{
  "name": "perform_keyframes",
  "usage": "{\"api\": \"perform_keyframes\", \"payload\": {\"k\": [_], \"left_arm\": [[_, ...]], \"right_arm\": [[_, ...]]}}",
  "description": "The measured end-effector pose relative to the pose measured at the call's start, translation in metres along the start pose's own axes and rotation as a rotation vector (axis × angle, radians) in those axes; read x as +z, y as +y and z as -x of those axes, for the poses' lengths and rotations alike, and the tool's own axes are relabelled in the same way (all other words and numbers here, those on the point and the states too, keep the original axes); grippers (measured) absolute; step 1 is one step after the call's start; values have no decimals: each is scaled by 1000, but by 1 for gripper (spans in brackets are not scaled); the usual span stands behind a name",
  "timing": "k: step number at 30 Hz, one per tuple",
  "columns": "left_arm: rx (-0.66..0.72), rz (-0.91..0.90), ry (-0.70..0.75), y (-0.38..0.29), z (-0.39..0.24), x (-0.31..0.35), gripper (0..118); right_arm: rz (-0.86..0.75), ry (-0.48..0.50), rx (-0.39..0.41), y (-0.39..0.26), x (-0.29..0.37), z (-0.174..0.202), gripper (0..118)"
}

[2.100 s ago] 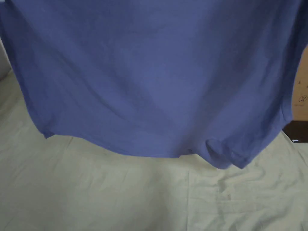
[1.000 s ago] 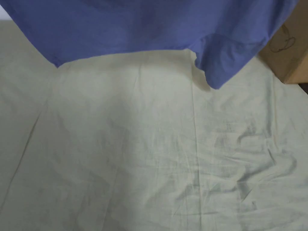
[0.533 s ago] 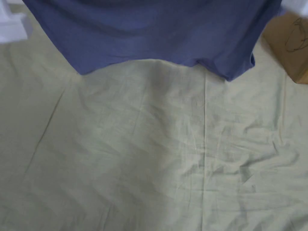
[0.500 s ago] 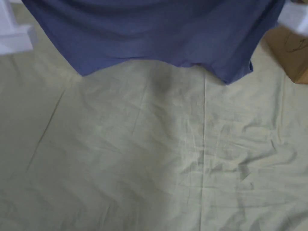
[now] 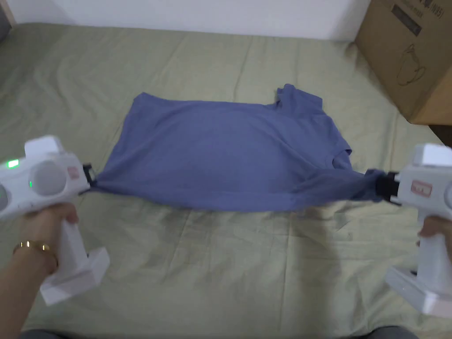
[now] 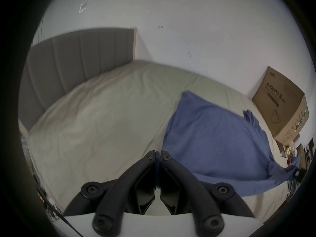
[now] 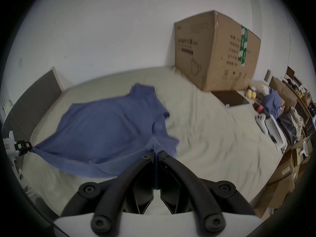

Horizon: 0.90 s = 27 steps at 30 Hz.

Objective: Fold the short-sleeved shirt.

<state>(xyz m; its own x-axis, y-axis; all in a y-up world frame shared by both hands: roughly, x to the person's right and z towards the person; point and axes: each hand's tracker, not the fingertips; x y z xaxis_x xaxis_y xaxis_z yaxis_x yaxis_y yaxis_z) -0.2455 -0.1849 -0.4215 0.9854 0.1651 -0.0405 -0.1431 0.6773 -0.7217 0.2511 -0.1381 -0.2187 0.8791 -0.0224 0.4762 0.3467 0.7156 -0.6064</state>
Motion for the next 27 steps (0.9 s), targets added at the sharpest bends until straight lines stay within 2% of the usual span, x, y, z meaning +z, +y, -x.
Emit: {"api": "perform_keyframes", "payload": {"k": [5,7,9,12,13,14,15,16,17,18,19,20,21,25,27], "left_arm": [[-29,31,-17,-52,34,23,0],[-50,38,-9,-65,45,35,0],[0,75,-11,-73,57,45,0],[46,55,-20,-82,68,59,0],[41,59,-14,-83,69,59,2],[22,59,-7,-83,68,61,10],[-18,65,7,-83,68,64,24],[-58,82,25,-81,67,67,37],[-87,78,33,-81,64,73,52],[-106,65,32,-79,65,77,77],[-111,46,29,-77,67,82,95],[-107,14,27,-73,68,88,110],[-104,-20,25,-71,71,93,118],[-104,-137,-7,-52,66,120,118],[-149,-220,-19,-47,54,132,118]], "right_arm": [[1,-14,33,-58,19,-12,2],[10,6,0,-74,27,-19,2],[30,28,-55,-90,37,-24,2],[59,39,-80,-113,45,-31,2],[69,47,-82,-118,47,-33,2],[80,55,-80,-123,48,-35,2],[90,60,-84,-126,50,-37,4],[104,64,-95,-129,51,-40,10],[119,63,-97,-130,53,-41,26],[119,63,-92,-130,56,-43,65],[123,60,-78,-129,59,-44,89],[116,57,-71,-128,65,-45,104],[93,37,-64,-124,72,-46,111],[-44,7,-34,-99,105,-46,111],[-141,-6,-30,-85,123,-38,111]]}}
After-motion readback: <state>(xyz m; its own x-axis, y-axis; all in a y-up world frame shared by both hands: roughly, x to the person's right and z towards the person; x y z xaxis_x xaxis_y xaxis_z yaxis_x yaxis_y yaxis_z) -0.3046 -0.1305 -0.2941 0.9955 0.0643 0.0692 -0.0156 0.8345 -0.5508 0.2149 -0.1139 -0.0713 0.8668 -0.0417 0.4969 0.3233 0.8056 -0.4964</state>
